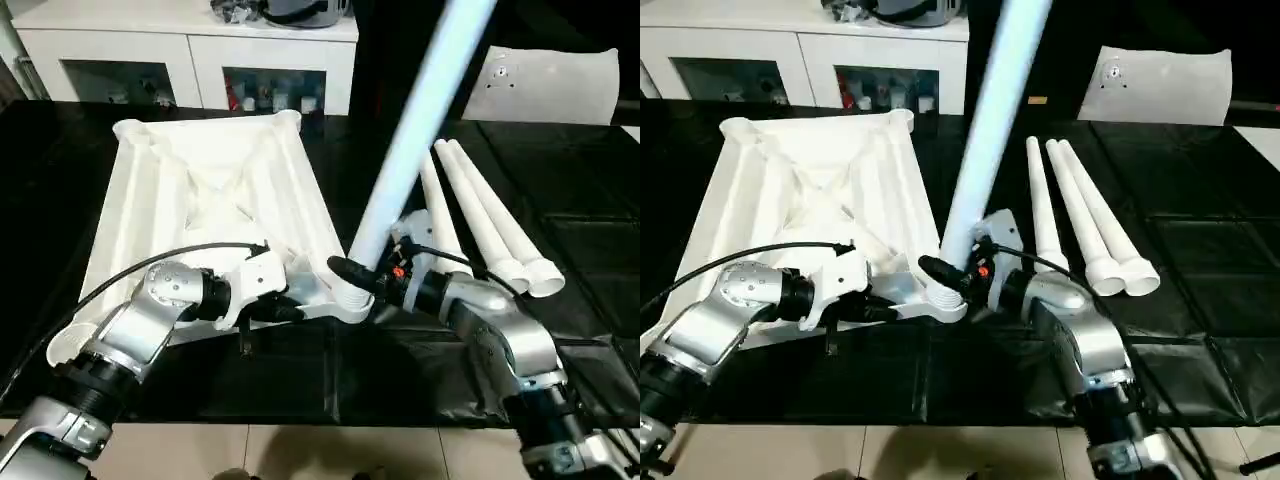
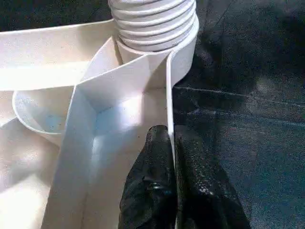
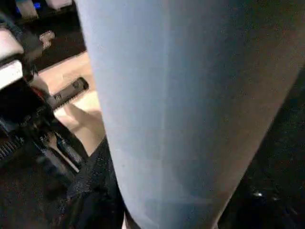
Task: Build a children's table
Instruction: Insert table leg to table base
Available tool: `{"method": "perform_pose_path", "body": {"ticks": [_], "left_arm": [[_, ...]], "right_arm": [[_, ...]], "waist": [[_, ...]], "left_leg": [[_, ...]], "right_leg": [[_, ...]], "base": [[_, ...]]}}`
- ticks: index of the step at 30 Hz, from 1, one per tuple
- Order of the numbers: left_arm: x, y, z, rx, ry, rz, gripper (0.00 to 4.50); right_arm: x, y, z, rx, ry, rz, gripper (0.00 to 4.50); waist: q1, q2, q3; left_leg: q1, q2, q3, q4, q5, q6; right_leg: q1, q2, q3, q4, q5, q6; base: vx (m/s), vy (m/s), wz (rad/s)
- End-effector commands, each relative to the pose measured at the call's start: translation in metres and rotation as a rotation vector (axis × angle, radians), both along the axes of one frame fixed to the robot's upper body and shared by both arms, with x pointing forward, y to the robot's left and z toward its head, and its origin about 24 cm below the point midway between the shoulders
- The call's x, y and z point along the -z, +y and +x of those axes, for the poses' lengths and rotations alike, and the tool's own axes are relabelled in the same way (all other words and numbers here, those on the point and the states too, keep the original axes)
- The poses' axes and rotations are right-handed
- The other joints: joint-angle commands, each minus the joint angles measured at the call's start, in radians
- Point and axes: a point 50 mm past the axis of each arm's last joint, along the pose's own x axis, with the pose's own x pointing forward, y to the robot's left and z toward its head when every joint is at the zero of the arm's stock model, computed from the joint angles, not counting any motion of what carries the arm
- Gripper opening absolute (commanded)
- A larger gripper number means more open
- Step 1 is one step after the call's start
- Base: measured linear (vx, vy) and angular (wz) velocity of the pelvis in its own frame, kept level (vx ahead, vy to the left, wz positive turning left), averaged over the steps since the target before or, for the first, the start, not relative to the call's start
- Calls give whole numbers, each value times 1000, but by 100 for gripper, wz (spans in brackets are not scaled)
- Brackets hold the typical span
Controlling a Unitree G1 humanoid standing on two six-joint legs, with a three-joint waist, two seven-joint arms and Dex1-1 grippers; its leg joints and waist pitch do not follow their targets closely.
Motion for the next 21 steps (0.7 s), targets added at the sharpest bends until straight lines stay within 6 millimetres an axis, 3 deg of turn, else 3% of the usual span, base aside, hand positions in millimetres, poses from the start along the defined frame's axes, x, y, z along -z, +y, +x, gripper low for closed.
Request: {"method": "perform_pose_path", "body": {"ticks": [1,11,12,17,18,21], "left_arm": [[3,4,1,-1,19,27,0],[2,0,5,-1,31,8,0],[1,0,5,0,31,8,0],[1,-2,6,5,30,8,0],[1,-3,6,6,30,7,0],[2,-3,6,4,31,4,0]], "right_arm": [[4,-1,0,-25,4,-43,192],[13,1,1,-80,33,-113,192],[13,1,2,-81,34,-115,192],[14,3,7,-54,60,-77,192],[15,2,10,-29,77,-51,192],[18,-3,12,9,108,-10,192]], "waist": [[-1,-4,-64],[-1,-4,-64],[0,-1,-64],[-3,-2,-62],[-2,5,-61],[-3,4,-59]], "left_leg": [[3,35,2,-79,-142,8],[4,36,0,-81,-161,6],[4,36,-1,-81,-161,4],[7,36,-2,-84,-201,-2],[9,36,-4,-85,-219,-7],[14,36,-6,-87,-257,-14]], "right_leg": [[52,-73,49,-80,-270,-180],[51,-73,48,-83,-301,-174],[51,-73,48,-83,-298,-175],[48,-73,46,-88,-343,-173],[47,-74,47,-89,-364,-170],[46,-76,47,-95,-400,-164]], "base": [[0,0,0],[0,0,0],[0,0,0],[0,0,0],[0,0,0],[0,0,0]]}}
